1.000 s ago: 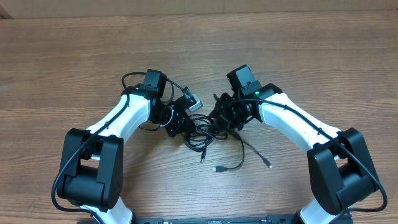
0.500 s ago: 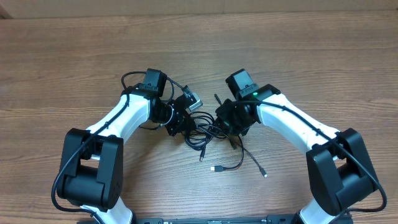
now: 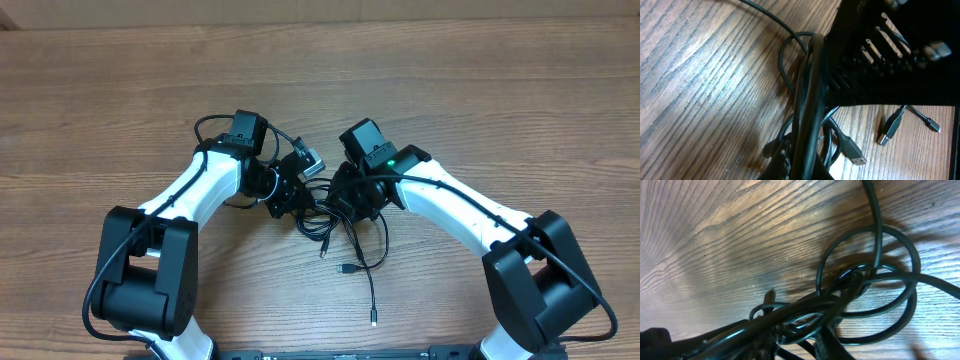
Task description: Untangle cables
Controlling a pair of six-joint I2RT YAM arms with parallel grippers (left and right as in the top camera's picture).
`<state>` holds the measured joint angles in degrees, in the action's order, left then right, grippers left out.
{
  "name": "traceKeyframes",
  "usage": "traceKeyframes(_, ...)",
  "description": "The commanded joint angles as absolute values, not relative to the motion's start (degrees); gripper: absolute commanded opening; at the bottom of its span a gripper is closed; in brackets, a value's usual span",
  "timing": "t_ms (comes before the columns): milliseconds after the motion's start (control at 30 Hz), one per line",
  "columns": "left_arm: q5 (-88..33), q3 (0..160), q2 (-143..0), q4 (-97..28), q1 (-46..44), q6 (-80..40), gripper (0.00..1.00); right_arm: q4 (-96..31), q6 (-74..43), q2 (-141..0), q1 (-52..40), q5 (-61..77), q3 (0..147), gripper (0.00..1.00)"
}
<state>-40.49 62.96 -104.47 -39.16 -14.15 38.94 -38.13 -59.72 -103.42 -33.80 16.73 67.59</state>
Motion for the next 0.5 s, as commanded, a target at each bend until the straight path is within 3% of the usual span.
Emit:
traceKeyframes(0,-42.9,63.9,-102.6,-38.8,-14.3,38.1,0.04,-37.4,-60.8,-103.6,-34.5,14.7,67.1,0.17)
traceKeyframes(300,-42.9,63.9,-102.6,-38.9,-14.3,38.1,0.04,-30.0,-63.2,-103.6,-34.5,12.1,62.9,0.12)
traceKeyframes(333,-42.9,63.9,-102.6,-38.9,-14.3,38.1,0.04,-29.6,-63.1,-103.6,-34.5,12.0,63.0,0.04)
traceKeyframes(467,-42.8,63.9,-102.6,-38.9,-14.3,38.1,0.04,-30.1,-61.8,-103.5,-33.4,12.3,63.0,0.04)
